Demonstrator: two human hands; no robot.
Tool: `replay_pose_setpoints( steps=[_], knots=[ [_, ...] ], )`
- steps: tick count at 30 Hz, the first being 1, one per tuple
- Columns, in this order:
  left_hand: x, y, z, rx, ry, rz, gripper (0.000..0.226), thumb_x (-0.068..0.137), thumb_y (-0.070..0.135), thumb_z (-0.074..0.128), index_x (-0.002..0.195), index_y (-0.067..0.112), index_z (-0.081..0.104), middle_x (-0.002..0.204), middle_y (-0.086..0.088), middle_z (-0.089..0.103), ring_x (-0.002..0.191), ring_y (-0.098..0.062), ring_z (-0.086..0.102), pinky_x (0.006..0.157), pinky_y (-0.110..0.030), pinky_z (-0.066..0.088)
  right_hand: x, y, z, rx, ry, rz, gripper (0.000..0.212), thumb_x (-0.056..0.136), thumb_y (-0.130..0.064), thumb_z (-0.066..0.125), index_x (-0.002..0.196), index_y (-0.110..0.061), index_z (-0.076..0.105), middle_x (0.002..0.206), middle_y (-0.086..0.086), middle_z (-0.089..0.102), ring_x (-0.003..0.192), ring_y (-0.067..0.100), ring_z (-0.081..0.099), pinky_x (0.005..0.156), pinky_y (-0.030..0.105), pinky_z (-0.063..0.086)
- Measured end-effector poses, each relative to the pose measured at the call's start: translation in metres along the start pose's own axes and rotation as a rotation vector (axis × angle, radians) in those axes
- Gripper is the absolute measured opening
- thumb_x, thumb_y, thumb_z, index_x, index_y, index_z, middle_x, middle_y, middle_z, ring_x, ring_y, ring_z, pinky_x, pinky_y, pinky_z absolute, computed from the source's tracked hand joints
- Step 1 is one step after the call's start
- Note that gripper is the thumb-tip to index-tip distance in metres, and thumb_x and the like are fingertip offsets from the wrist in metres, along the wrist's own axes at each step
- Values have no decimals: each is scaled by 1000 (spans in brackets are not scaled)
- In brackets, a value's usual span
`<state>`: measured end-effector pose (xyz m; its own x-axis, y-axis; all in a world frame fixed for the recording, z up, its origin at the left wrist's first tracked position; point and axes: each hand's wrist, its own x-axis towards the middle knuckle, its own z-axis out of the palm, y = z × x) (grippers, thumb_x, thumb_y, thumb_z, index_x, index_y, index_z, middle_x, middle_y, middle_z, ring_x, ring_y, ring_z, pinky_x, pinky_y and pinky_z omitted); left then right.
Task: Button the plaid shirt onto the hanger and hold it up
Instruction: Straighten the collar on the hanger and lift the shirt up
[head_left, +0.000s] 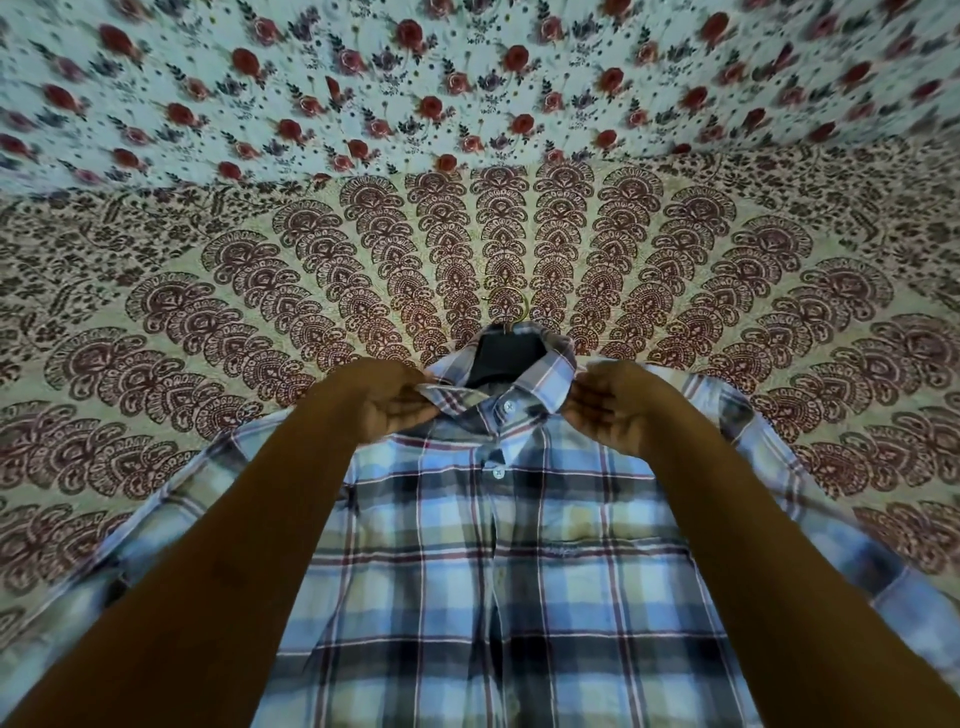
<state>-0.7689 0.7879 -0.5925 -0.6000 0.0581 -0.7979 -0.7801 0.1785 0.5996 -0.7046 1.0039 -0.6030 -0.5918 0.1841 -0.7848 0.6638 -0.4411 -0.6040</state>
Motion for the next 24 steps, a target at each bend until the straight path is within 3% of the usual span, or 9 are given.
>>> replay_pose_setpoints(
  steps=[3, 8, 11, 13, 15, 18, 20, 22, 24],
  knots=[
    [2, -6, 1, -134, -43, -31, 15, 89, 2, 54, 75, -2, 55, 51, -13, 67, 44, -18, 66, 42, -24, 55, 0, -2, 10, -26, -39, 7, 31, 93, -37, 49, 86, -7, 55, 77, 8, 60, 68, 18, 56, 41, 19, 51],
    [-3, -7, 8, 69, -10, 3, 10, 91, 4, 52, 84, -3, 54, 77, -20, 63, 58, -23, 65, 45, -26, 56, 6, -1, 20, 117, -55, -25, 33, 95, -15, 48, 126, -3, 48, 120, 16, 58, 110, 30, 58, 76, 36, 53],
    [-5, -3, 9, -126, -21, 21, 11, 93, 0, 47, 84, -4, 51, 73, -18, 65, 55, -22, 66, 45, -26, 56, 7, 7, 17, 374, -160, -55, 22, 97, -12, 42, 115, -5, 51, 90, 13, 68, 76, 24, 66, 49, 28, 57],
    [-3, 2, 13, -404, 9, 95, 14, 94, 1, 44, 81, 0, 50, 74, -14, 66, 58, -18, 66, 59, -27, 57, 10, 14, 14, 562, -219, -109, 17, 96, -13, 41, 103, -8, 56, 70, 7, 72, 62, 19, 69, 51, 29, 57],
    [-4, 2, 23, -580, 23, 135, 18, 96, 3, 41, 80, 5, 50, 75, -11, 66, 65, -18, 65, 64, -29, 56, 16, 24, 15, 647, -240, -151, 15, 92, -15, 44, 99, -9, 56, 75, 6, 73, 68, 19, 69, 62, 31, 58],
    [-9, -8, 36, -590, -18, 88, 27, 97, 2, 33, 76, 10, 48, 65, -11, 66, 73, -21, 63, 80, -35, 51, 23, 38, 16, 604, -216, -131, 17, 92, -18, 44, 103, -10, 55, 83, 7, 71, 74, 22, 68, 64, 32, 58],
    [-9, -16, 37, -505, -26, 35, 28, 97, 1, 34, 74, 10, 48, 59, -8, 65, 62, -21, 61, 78, -37, 52, 25, 39, 10, 502, -175, -108, 24, 98, -26, 35, 108, -12, 52, 90, 8, 63, 78, 24, 60, 62, 31, 52],
    [-7, -19, 34, -422, -28, -18, 28, 97, 1, 33, 75, 8, 47, 73, -10, 59, 65, -21, 56, 84, -38, 48, 25, 32, 4, 461, -95, -77, 31, 98, -37, 35, 97, -12, 54, 80, 7, 62, 74, 22, 55, 59, 30, 44],
    [-3, -18, 30, -416, -37, -38, 27, 98, 6, 33, 75, 7, 48, 78, -9, 56, 70, -20, 52, 77, -35, 44, 26, 23, 2, 425, -22, -39, 32, 96, -37, 42, 81, -12, 55, 57, 3, 66, 65, 19, 58, 54, 28, 45]
  ],
)
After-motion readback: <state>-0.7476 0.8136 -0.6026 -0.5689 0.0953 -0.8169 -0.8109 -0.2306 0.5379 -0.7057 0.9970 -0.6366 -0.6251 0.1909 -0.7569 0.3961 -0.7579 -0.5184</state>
